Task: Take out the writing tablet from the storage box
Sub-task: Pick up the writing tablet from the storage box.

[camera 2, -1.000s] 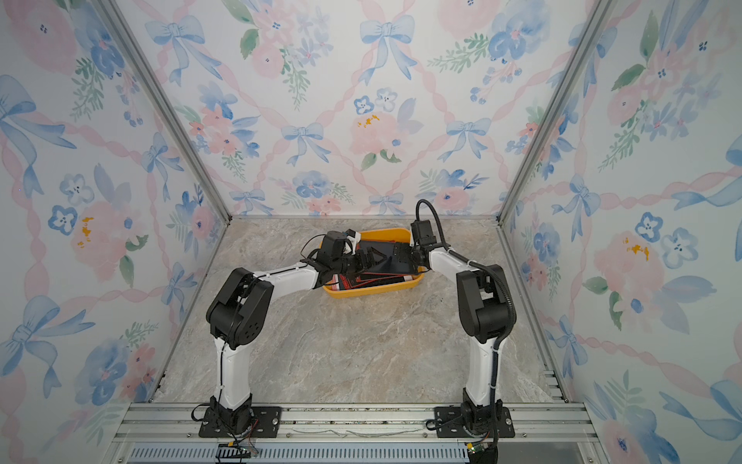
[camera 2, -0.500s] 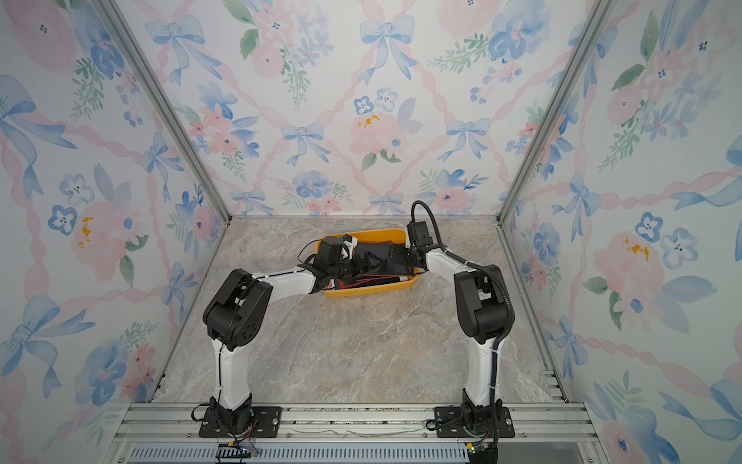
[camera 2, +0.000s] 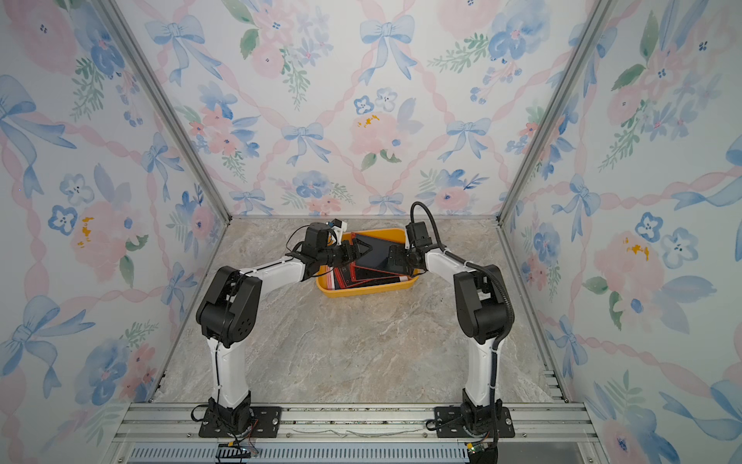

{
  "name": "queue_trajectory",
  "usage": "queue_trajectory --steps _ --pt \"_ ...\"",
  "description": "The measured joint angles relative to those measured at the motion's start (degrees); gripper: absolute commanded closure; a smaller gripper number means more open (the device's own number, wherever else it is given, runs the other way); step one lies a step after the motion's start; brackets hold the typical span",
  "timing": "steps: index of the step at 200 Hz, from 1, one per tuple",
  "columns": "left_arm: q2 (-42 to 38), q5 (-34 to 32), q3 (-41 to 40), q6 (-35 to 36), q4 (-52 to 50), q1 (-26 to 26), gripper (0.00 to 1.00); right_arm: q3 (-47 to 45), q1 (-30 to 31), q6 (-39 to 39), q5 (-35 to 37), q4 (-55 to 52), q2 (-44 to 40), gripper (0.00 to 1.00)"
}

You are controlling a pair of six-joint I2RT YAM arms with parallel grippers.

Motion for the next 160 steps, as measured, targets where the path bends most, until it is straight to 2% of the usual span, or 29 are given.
queue_trajectory --steps 37,60,76,97,106,160 --pt "2.2 3.2 0.9 1.7 -1.7 1.9 0.26 0.4 0.6 0.0 1.3 -1.4 0.0 0.03" --pt "3.4 4.4 1.4 2.7 -3.0 3.0 0.39 1.0 1.2 0.0 2.1 -3.0 0.0 0.03" --pt "4.0 4.9 1.7 3.3 -3.8 3.4 0.53 1.2 1.4 1.0 1.7 -3.3 0.0 0.03" --pt "4.7 5.2 2.1 3.7 -4.3 3.5 0.79 1.2 1.4 2.4 0.8 -3.2 0.0 0.03" --pt "4.9 5.3 2.2 3.1 -4.4 3.5 0.85 1.2 1.4 2.8 0.5 -3.1 0.0 0.03" --pt "5.0 6.9 2.5 2.1 -4.2 3.6 0.95 1.2 1.4 3.7 0.3 -3.1 -0.3 0.03"
